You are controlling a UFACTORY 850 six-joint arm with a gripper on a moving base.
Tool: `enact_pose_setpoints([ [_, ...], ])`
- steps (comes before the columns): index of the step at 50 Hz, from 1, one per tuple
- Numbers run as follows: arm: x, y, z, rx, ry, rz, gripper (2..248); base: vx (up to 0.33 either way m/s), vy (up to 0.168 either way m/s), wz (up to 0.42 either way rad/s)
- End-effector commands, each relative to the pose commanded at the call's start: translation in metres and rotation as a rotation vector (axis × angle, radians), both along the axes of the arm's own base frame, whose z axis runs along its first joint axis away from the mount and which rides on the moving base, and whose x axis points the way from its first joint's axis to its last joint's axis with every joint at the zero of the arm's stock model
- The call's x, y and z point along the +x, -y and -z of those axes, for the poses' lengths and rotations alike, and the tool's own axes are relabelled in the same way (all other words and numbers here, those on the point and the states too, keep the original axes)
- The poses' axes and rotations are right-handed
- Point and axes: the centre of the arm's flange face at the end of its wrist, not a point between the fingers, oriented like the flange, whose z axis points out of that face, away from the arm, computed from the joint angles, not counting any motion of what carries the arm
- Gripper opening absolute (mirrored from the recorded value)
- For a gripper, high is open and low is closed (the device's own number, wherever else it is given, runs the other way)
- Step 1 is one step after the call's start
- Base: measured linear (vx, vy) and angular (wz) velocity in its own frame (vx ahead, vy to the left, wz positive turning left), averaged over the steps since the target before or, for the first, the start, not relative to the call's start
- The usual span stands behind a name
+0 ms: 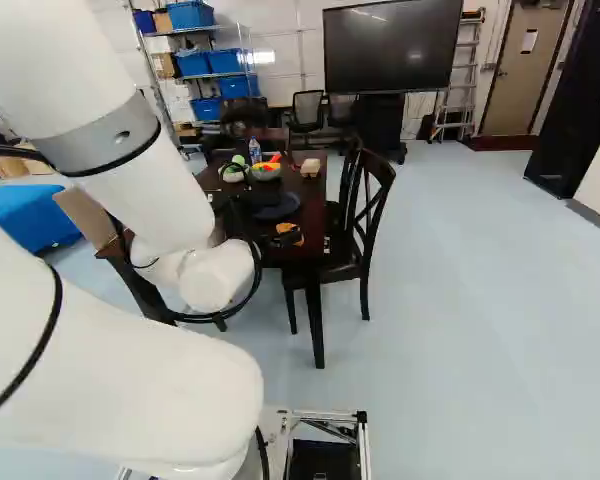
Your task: Move the croissant to the empty plate
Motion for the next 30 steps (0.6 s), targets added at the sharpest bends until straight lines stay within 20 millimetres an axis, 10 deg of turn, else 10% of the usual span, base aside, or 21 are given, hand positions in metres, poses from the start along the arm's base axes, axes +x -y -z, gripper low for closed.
enact_pose_setpoints([
  [30,0.0000,0.0000,0.0000,0.000,0.000,0.000,247,0.070,-0.024,-0.015],
])
